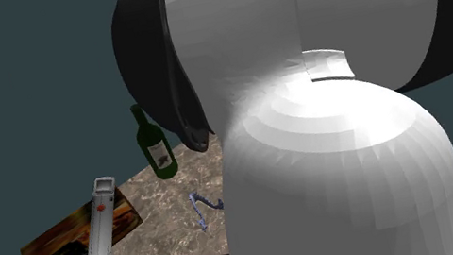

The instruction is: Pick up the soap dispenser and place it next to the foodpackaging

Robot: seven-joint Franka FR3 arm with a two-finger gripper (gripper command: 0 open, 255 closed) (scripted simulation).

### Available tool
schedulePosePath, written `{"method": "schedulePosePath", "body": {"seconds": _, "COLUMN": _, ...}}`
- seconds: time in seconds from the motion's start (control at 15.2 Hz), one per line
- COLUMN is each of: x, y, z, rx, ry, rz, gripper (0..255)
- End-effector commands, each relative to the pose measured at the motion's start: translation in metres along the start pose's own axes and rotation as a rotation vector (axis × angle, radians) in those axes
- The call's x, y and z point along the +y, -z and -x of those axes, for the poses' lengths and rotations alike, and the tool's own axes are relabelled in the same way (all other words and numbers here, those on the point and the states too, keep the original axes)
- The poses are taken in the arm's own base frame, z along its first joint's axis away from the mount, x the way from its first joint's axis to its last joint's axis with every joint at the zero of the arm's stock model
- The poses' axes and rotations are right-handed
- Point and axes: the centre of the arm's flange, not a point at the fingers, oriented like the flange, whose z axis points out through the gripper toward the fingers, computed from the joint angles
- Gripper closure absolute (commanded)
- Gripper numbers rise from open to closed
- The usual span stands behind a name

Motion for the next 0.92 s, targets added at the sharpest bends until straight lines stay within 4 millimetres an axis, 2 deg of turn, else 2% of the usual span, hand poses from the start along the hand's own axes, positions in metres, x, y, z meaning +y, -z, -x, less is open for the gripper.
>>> {"method": "schedulePosePath", "body": {"seconds": 0.0, "x": 0.0005, "y": -0.0012, "z": -0.0005, "rx": 0.0, "ry": 0.0, "rz": 0.0, "gripper": 0}}
{"method": "schedulePosePath", "body": {"seconds": 0.33, "x": 0.0005, "y": -0.0012, "z": -0.0004, "rx": 0.0, "ry": 0.0, "rz": 0.0, "gripper": 0}}
{"method": "schedulePosePath", "body": {"seconds": 0.4, "x": 0.0005, "y": -0.0012, "z": -0.0004, "rx": 0.0, "ry": 0.0, "rz": 0.0, "gripper": 255}}
{"method": "schedulePosePath", "body": {"seconds": 0.86, "x": 0.0004, "y": -0.0012, "z": -0.0006, "rx": 0.0, "ry": 0.0, "rz": 0.0, "gripper": 255}}
